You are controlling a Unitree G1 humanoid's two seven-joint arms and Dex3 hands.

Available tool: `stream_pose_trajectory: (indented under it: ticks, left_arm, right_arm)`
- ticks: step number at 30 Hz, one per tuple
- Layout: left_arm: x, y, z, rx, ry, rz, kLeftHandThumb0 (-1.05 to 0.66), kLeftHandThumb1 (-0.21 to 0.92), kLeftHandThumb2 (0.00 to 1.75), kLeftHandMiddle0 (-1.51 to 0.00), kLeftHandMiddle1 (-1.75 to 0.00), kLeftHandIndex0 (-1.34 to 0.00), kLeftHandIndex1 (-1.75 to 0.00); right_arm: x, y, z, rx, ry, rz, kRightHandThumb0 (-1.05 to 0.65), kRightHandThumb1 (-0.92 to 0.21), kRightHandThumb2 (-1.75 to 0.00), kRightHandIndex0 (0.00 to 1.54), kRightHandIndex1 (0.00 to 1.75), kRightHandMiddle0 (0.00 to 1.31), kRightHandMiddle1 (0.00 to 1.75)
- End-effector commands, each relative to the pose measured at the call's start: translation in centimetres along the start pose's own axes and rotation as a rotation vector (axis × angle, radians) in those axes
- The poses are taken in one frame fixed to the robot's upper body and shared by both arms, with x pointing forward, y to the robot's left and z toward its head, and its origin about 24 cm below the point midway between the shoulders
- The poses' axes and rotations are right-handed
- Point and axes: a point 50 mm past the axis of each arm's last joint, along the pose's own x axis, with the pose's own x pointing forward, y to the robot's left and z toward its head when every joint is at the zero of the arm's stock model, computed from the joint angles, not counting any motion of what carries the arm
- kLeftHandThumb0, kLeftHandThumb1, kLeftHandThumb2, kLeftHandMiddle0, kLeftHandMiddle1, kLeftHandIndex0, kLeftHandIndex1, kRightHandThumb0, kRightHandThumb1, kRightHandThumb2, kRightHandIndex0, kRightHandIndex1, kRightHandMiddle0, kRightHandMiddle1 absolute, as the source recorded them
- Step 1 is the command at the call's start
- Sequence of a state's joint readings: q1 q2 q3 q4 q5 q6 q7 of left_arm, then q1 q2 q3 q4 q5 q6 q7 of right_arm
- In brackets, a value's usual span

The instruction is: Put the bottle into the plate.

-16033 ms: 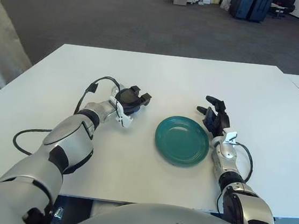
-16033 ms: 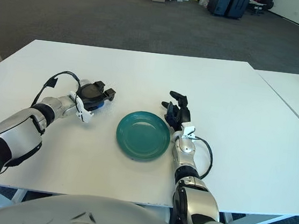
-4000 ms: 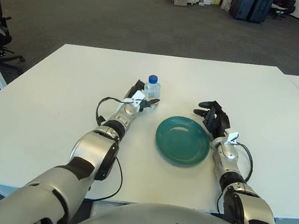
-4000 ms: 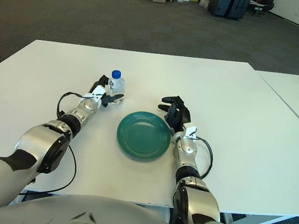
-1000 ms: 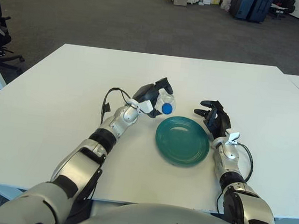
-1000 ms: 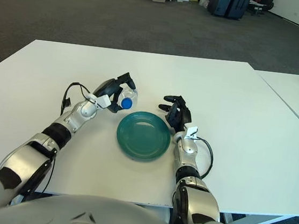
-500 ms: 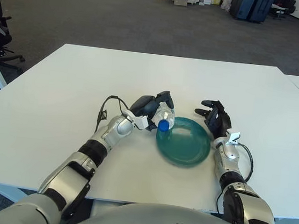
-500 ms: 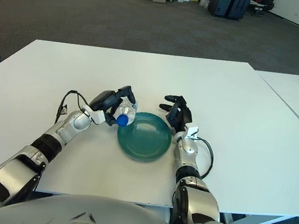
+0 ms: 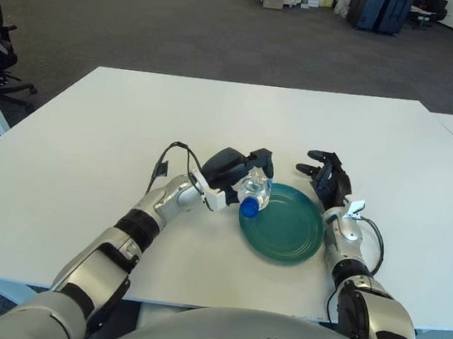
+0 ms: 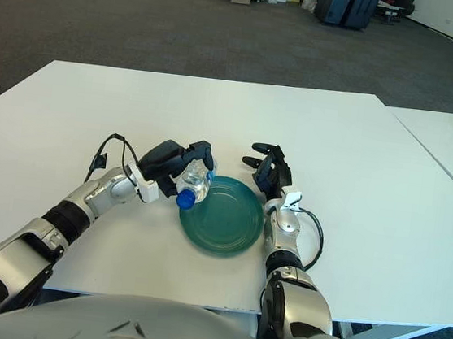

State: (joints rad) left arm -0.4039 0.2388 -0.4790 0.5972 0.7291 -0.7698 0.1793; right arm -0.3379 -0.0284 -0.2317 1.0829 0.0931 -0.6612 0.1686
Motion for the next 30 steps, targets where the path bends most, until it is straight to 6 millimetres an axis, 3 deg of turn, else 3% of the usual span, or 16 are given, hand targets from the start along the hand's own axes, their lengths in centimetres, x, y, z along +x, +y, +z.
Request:
stream_pose_trajectory:
  ticks: [1, 18, 30]
  left_arm:
    - [1.0, 1.3, 0.1, 0.104, -0.064, 0.02, -0.06, 0.31, 1.26, -1.25, -1.75, -1.0, -1.75]
    - [2.6, 2.7, 0.8, 0.426, -0.147, -0.014, -0.08, 0.22, 1.37, -1.23, -1.75, -1.03, -1.75]
    - [2.8, 3.3, 0.6, 0.465, -0.12, -0.028, -0.08, 0.2, 1.39, -1.23, -1.75, -1.05, -1.75]
  right_arm:
    - [-4.2, 0.3, -4.9, 0.071, 0.221, -0.052, -0.91, -0.92, -1.11, 0.51, 0.77, 0.18, 1.12]
    - [-4.4, 0.5, -5.1, 0.105, 0.226, -0.043, -0.9, -0.92, -1.1, 0.5, 0.77, 0.17, 1.13]
    - [-4.5, 0.7, -5.2, 0.126, 0.229, -0.048, -0.91, -0.92, -1.12, 0.51, 0.78, 0.11, 1.1]
